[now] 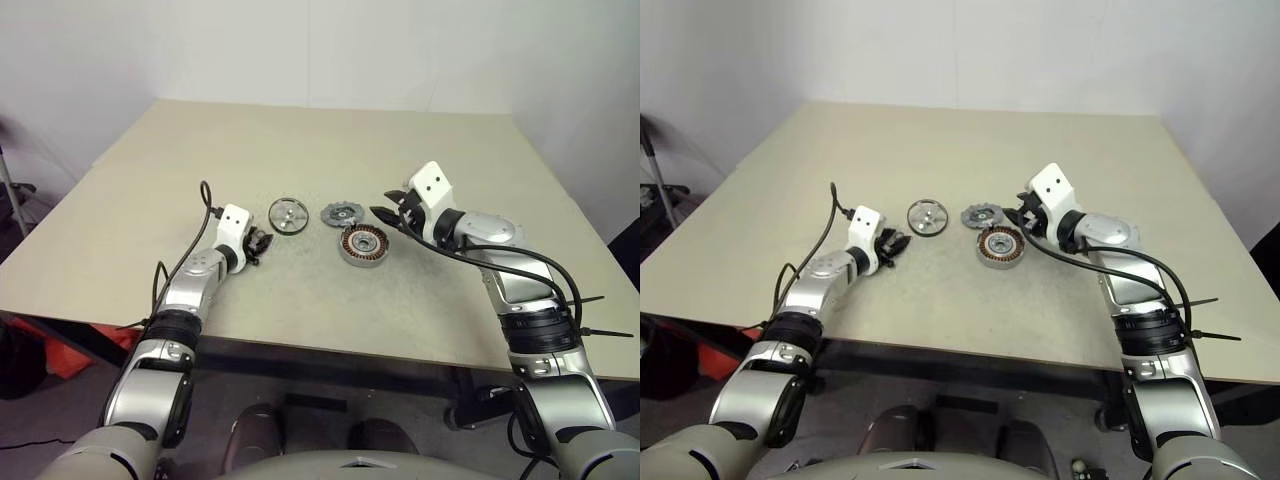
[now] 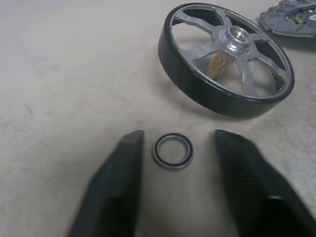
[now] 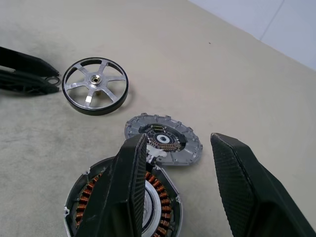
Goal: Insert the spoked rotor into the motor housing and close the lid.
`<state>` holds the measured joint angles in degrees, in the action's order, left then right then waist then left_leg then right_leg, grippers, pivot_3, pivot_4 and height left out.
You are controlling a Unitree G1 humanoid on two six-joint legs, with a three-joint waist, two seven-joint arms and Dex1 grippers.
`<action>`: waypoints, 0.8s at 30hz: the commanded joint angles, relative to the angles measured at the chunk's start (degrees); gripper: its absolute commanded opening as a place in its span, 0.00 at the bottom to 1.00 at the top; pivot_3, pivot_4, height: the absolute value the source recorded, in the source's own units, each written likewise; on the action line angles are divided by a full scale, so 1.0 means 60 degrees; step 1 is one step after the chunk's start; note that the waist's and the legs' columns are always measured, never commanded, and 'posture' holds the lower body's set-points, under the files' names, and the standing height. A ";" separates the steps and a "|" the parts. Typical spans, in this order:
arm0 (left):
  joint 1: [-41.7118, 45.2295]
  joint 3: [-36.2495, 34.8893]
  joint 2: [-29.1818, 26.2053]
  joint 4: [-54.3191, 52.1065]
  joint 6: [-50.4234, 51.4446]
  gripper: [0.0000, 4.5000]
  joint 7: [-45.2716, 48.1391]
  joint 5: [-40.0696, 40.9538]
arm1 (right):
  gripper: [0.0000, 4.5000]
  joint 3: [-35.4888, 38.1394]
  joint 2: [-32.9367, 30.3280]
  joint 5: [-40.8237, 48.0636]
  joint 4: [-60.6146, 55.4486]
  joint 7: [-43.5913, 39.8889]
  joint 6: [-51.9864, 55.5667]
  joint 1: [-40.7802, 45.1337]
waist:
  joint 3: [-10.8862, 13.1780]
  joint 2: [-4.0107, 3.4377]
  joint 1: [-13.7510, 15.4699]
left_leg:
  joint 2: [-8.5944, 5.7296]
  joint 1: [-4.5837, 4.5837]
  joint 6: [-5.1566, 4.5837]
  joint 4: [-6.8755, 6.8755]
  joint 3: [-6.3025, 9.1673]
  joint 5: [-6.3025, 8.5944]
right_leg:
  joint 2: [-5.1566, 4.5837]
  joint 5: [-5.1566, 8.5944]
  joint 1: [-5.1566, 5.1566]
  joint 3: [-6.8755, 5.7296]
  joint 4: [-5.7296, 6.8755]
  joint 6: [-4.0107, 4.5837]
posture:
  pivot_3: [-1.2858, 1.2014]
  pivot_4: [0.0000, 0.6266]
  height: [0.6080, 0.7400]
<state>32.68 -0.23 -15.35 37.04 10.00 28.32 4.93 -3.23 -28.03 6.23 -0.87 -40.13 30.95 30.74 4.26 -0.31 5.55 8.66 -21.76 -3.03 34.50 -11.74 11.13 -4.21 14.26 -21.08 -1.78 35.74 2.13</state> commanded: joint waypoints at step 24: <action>-0.1159 -0.0036 -0.0162 -0.2845 0.1507 0.15 0.2649 0.1891 | 0.46 0.0343 -0.0303 0.0249 -0.0548 0.0175 0.0110 -0.0113 | 0.0001 -0.0001 0.0049 | -0.0006 -0.0022 0.0001 -0.0028 -0.0004 0.0000 | 0.0000 0.0001 -0.0022 0.0003 -0.0021 0.0001 | 0.52 0.00 1.00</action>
<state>25.55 -0.30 -15.63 25.02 16.44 40.19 12.69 -3.19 -28.60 6.96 -1.10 -39.35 31.46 30.23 4.27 -0.32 5.85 8.63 -21.94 -3.03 34.33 -11.76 11.13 -4.21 14.27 -21.25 -1.78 35.62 2.15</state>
